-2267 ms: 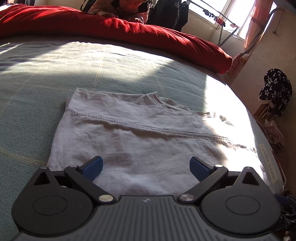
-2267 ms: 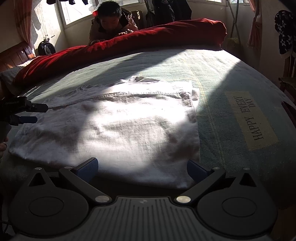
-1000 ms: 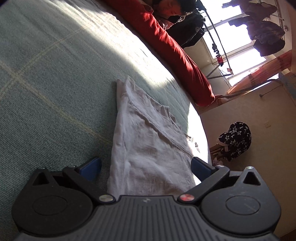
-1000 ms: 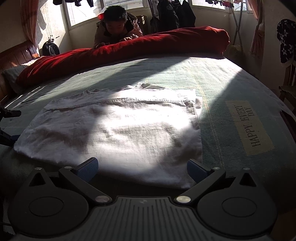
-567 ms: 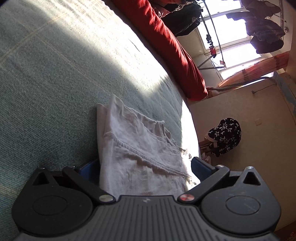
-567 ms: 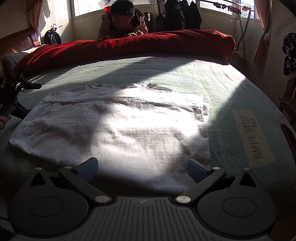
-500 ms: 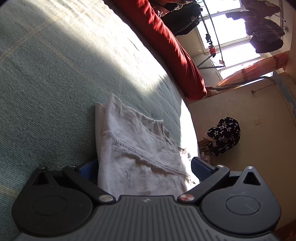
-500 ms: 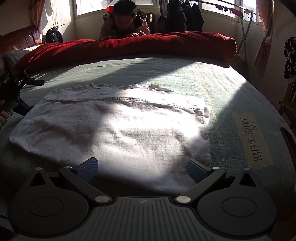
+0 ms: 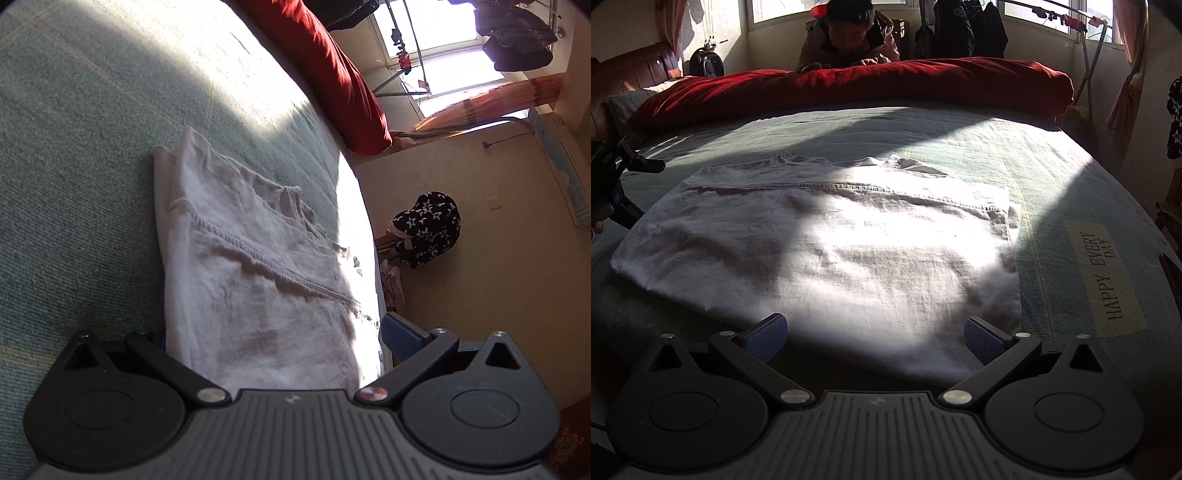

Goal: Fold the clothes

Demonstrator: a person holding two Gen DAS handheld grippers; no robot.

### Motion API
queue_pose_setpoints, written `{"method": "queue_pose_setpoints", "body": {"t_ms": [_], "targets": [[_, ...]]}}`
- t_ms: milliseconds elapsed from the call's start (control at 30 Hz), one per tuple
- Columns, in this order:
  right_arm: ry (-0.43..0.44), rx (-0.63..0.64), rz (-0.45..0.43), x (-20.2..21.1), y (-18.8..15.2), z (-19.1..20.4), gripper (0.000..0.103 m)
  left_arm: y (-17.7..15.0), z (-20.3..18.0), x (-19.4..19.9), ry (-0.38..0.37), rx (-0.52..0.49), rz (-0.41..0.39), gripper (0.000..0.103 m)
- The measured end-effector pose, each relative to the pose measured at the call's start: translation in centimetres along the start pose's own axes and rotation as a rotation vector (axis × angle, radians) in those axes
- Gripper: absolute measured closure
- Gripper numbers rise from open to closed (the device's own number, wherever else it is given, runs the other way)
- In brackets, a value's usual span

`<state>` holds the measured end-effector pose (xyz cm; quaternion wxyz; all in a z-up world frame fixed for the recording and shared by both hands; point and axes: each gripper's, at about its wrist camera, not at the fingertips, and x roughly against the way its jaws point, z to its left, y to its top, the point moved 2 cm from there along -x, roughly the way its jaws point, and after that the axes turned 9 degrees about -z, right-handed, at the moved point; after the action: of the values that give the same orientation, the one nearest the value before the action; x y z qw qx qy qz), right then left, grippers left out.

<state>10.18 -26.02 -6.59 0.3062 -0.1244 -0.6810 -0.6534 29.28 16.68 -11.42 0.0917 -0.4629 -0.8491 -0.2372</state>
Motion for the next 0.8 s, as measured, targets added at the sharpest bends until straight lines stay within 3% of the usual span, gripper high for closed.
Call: {"method": "queue_pose_setpoints", "body": {"t_ms": [100, 333, 567, 800], "targets": [[-0.016, -0.010, -0.004, 0.1, 0.3, -0.2, 0.000, 0.5, 0.0, -0.9, -0.004, -0.003, -0.005, 0.001], [0.010, -0.008, -0.009, -0.3, 0.6, 0.3, 0.000, -3.1, -0.9, 1.6, -0.060, -0.044, 0.064, 0.001], [0.035, -0.018, 0.010, -1.3, 0.2, 0.7, 0.000, -0.9, -0.2, -0.4, -0.045, -0.012, 0.053, 0.001], [0.014, -0.070, -0.003, -1.2, 0.3, -0.8, 0.000, -1.1, -0.8, -0.6, -0.022, -0.063, 0.043, 0.005]]}}
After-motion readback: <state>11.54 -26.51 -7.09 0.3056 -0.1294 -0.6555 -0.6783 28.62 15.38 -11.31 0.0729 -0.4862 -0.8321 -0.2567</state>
